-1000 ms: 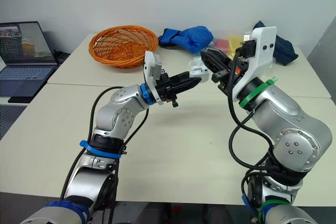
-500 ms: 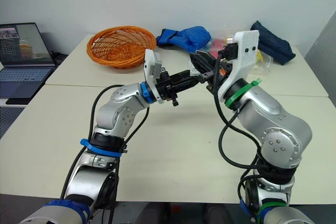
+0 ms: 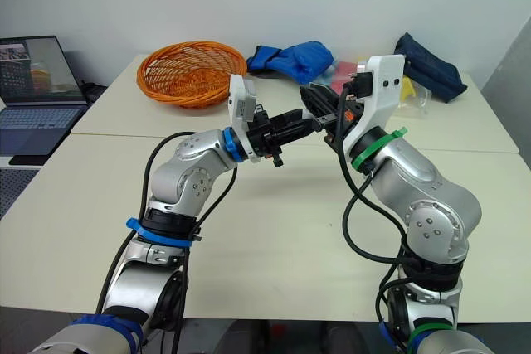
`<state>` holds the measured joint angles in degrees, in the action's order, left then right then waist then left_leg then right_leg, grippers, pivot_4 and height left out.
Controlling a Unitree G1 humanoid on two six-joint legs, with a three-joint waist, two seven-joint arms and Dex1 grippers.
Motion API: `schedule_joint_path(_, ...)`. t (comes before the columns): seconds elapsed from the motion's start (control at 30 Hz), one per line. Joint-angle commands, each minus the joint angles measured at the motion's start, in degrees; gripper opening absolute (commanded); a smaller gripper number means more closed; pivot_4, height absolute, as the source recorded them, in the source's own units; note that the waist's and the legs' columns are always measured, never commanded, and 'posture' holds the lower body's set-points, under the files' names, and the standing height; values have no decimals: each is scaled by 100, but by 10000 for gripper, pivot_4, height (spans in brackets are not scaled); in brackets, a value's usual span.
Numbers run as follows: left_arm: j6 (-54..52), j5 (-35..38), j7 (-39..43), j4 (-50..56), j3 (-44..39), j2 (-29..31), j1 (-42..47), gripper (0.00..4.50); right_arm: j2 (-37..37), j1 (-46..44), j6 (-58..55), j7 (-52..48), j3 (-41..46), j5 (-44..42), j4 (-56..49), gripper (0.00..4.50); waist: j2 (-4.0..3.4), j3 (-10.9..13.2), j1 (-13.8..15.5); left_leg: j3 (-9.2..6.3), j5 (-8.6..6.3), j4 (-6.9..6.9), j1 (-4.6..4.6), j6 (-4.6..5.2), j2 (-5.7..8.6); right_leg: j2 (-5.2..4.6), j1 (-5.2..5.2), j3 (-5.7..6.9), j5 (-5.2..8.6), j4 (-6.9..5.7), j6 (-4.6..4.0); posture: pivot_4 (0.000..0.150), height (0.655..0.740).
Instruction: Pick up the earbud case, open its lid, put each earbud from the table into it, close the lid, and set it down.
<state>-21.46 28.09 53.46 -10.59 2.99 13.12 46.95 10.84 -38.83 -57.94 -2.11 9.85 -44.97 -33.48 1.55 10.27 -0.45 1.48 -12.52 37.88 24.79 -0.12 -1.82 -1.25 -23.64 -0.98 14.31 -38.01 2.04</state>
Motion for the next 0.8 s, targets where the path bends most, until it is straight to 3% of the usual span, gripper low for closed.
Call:
schedule_joint_path(0.03,36,94,58,217,-75,-29,182,7613,42,31,137,45,2,-7,-107,3331,0,0,0,0,0,0,0,0,0,0,0,0,0,0,0,1500,7400)
schedule_joint_path(0.8,95,79,122,145,-98,-50,238,7613,265,180,209,30,-86,-6,-139,3331,0,0,0,1,0,-1,0,0,0,0,0,-1,1,2,2,1500,7400)
